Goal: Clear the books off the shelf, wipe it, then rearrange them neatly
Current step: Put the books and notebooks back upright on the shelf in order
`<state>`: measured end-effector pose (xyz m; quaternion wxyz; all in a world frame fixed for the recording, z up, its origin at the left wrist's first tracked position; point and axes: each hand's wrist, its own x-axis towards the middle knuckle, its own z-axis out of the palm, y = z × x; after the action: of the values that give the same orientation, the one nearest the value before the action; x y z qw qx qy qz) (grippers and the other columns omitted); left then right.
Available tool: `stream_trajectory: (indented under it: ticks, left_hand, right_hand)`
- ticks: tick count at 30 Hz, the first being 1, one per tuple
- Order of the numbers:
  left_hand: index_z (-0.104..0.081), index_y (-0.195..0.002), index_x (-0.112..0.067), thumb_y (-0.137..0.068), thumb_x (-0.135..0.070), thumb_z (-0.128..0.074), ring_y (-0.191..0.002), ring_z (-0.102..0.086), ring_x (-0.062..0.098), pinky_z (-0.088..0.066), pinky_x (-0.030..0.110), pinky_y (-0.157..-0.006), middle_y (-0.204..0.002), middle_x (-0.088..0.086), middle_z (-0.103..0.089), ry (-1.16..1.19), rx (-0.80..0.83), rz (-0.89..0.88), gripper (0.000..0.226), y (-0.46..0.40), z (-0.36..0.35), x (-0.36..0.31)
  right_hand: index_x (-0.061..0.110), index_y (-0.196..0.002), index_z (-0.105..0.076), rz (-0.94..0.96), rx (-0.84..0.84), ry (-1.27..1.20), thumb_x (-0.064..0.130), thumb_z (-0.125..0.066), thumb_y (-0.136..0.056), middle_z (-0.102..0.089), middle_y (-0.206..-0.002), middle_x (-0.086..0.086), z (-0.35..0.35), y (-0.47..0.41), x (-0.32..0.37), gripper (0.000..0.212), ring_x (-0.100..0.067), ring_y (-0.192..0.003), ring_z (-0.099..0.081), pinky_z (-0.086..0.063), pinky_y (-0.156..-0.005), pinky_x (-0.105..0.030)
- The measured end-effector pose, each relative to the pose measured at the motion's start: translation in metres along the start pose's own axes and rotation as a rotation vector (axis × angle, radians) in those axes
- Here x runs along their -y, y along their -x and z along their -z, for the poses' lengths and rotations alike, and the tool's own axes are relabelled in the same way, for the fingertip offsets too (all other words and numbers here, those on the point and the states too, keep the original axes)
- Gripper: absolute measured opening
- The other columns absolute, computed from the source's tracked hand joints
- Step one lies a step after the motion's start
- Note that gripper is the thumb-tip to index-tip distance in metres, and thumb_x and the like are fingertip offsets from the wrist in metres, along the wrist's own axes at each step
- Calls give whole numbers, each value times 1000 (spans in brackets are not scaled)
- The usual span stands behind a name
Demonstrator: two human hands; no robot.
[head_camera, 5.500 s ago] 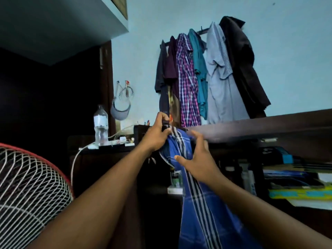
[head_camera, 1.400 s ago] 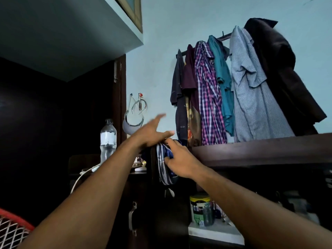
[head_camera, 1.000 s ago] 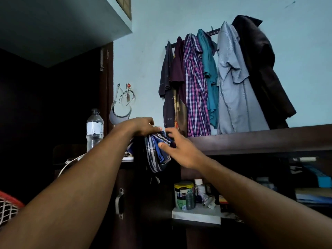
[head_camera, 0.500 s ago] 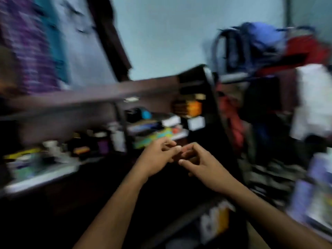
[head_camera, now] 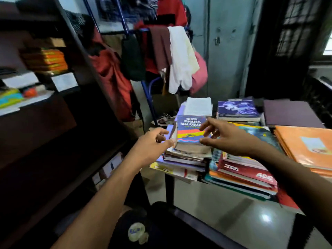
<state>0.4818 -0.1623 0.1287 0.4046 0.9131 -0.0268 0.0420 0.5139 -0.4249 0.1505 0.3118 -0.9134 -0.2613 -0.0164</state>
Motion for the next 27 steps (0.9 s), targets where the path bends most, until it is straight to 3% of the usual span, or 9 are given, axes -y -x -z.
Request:
stream_trajectory:
  ticks: [4, 8, 12, 14, 17, 20, 22, 25, 27]
  left_hand:
    - [-52, -138, -33, -95, -48, -65, -113, -61, 12, -51, 36, -96, -129, -8, -58, 17, 61, 54, 47, -9, -20, -3]
    - [-39, -151, -34, -97, -52, -61, -137, -46, 15, -41, 42, -112, -152, -5, -45, 28, 91, 133, 61, -22, -30, 7]
    - [-36, -154, -33, -99, -58, -54, -130, -46, 10, -40, 35, -108, -145, -11, -47, 51, 110, 177, 63, -34, -39, 14]
    - [-37, -152, -33, -98, -61, -52, -122, -50, 11, -42, 34, -100, -136, -11, -51, 74, 135, 208, 62, -40, -43, 14]
    - [-43, -149, -29, -95, -67, -51, -126, -54, 16, -43, 35, -102, -143, -5, -55, 54, 101, 228, 67, -51, -48, 17]
    - [-56, -139, -24, -87, -80, -50, -125, -55, 19, -45, 37, -103, -142, -1, -57, 39, 49, 291, 77, -62, -47, 25]
    - [-66, -123, -21, -81, -85, -51, -113, -61, 19, -48, 38, -99, -127, 0, -65, 72, 50, 332, 77, -67, -46, 28]
    - [-71, -98, -10, -82, -83, -52, -97, -66, 25, -48, 36, -81, -101, 9, -70, 91, 40, 337, 77, -72, -49, 25]
    - [-62, -75, -16, -88, -79, -48, -90, -62, 27, -40, 34, -66, -91, 8, -63, -16, 35, 315, 66, -71, -55, 20]
  right_hand:
    - [32, -114, -54, -89, -39, 26, 49, -70, -88, -63, -108, 7, -2, 5, -31, 36, -9, -94, -64, -53, -86, -34]
    - [25, -131, -45, -176, -29, 24, 57, -67, -86, -61, -125, -2, -14, -18, -47, 59, -20, -109, -60, -50, -94, -42]
    - [18, -149, -33, -295, 56, 26, 66, -60, -89, -55, -144, -7, -27, -48, -51, 81, -29, -125, -55, -44, -94, -37]
    - [16, -150, -32, -341, 113, 37, 67, -57, -90, -53, -147, -10, -33, -60, -55, 83, -30, -128, -54, -43, -94, -35]
    - [15, -147, -35, -381, 135, 32, 66, -57, -91, -56, -142, -12, -42, -70, -61, 79, -30, -122, -56, -42, -87, -34]
    - [18, -147, -34, -379, 122, 27, 68, -57, -90, -57, -140, -10, -48, -71, -63, 79, -29, -119, -58, -47, -94, -37]
    - [20, -146, -36, -373, 120, 24, 68, -58, -90, -58, -139, -8, -49, -70, -62, 77, -28, -115, -58, -47, -94, -38]
    - [18, -141, -40, -347, 113, 40, 66, -59, -90, -57, -137, -8, -53, -68, -55, 73, -25, -107, -56, -46, -87, -36]
    - [17, -141, -40, -345, 118, 73, 68, -57, -90, -58, -136, -9, -56, -67, -52, 74, -28, -111, -58, -48, -91, -38]
